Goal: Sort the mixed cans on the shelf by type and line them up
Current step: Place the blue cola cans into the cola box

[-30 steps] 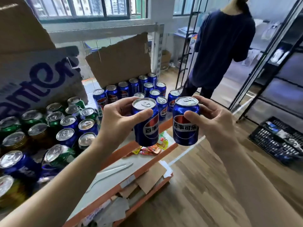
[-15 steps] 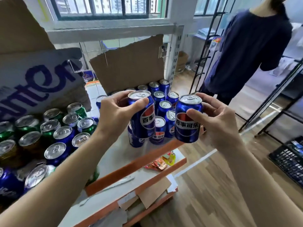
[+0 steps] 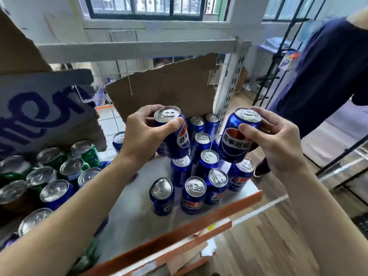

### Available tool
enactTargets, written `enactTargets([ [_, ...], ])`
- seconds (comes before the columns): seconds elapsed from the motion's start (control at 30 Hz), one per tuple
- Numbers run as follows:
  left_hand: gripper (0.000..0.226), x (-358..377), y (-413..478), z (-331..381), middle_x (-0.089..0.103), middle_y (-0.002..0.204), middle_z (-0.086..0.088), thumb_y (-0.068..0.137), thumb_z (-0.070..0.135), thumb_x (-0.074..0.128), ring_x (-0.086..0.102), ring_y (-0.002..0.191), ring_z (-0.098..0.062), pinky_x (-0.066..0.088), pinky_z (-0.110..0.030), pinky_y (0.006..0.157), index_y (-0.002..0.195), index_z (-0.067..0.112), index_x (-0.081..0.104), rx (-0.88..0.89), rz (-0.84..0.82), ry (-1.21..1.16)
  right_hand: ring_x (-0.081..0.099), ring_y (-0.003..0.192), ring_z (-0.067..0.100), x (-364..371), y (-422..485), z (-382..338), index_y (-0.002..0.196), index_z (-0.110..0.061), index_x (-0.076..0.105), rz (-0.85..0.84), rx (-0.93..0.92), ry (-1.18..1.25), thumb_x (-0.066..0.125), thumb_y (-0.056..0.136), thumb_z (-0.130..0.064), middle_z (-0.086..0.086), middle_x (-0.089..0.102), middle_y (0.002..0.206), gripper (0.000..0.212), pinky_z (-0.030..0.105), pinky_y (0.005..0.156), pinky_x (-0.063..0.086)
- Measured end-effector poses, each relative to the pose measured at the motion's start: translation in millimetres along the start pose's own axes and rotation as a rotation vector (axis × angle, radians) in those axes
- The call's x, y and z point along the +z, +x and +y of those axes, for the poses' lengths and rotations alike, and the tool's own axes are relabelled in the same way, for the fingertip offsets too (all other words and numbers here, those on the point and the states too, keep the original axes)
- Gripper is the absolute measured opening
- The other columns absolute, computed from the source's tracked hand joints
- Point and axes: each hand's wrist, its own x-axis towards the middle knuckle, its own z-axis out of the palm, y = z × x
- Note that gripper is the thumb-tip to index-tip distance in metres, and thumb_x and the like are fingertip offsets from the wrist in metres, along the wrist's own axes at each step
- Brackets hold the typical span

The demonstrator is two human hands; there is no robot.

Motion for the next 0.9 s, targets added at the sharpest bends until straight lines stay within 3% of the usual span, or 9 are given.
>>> enactTargets([
  [0.07, 0.032, 9.6, 9.2, -3.7, 0.074, 0.097, 0.001, 0.075, 0.022, 0.086, 0.070, 0.084, -0.006, 0.052, -0.017, 0.067, 0.103, 0.016, 0.073, -0.005, 0.047, 0.027, 0.072, 0.096, 0.022, -5.3, 21.0, 9.5, 0.124, -0.004, 0.062, -0.030, 0.010, -0.005, 0.080, 0.073, -0.010, 0.006, 0.075, 0.105, 0.055, 0.034, 0.082, 0.059],
  [0.2, 0.038, 29.4, 23.4, -13.8, 0.073, 0.100, 0.002, 0.072, 0.026, 0.088, 0.070, 0.088, -0.008, 0.053, -0.019, 0.072, 0.105, 0.017, 0.072, -0.008, 0.141, 0.088, 0.070, 0.080, 0.021, -15.9, 62.0, 23.7, 0.119, -0.006, 0.065, -0.112, 0.011, 0.001, 0.077, 0.079, -0.002, 0.009, 0.075, 0.104, 0.042, 0.018, 0.054, 0.055],
  [0.3, 0.042, 45.4, 30.0, -22.3, 0.073, 0.100, 0.005, 0.068, 0.033, 0.089, 0.070, 0.091, -0.008, 0.057, -0.026, 0.081, 0.104, 0.021, 0.072, -0.008, 0.205, 0.154, 0.072, 0.092, 0.018, -22.2, 97.2, 34.2, 0.114, -0.008, 0.065, -0.144, -0.002, 0.018, 0.077, 0.079, 0.000, 0.003, 0.075, 0.100, 0.038, 0.022, 0.068, 0.057],
  [0.4, 0.047, 58.4, 36.3, -31.7, 0.073, 0.102, 0.005, 0.066, 0.036, 0.089, 0.069, 0.093, -0.008, 0.058, -0.030, 0.084, 0.106, 0.020, 0.071, -0.003, 0.248, 0.236, 0.071, 0.098, 0.018, -25.7, 132.3, 50.3, 0.119, -0.004, 0.062, -0.155, 0.002, 0.026, 0.081, 0.075, -0.003, 0.005, 0.073, 0.105, 0.047, 0.030, 0.082, 0.057],
  [0.5, 0.047, 66.3, 41.6, -42.9, 0.073, 0.100, 0.005, 0.064, 0.040, 0.088, 0.069, 0.092, -0.008, 0.058, -0.031, 0.084, 0.104, 0.021, 0.071, -0.012, 0.315, 0.285, 0.071, 0.098, 0.019, -27.3, 159.5, 67.9, 0.124, -0.002, 0.058, -0.176, 0.002, 0.030, 0.084, 0.069, -0.008, 0.007, 0.072, 0.107, 0.062, 0.029, 0.080, 0.057],
  [0.9, 0.047, 84.0, 46.4, -79.7, 0.070, 0.099, 0.010, 0.059, 0.044, 0.090, 0.066, 0.095, -0.010, 0.053, -0.030, 0.088, 0.098, 0.031, 0.068, -0.177, 0.350, 0.460, 0.071, 0.091, 0.013, -18.4, 189.3, 136.5, 0.110, -0.014, 0.064, -0.308, -0.009, -0.164, 0.089, 0.061, -0.020, 0.001, 0.073, 0.099, 0.055, 0.030, 0.080, 0.058],
])
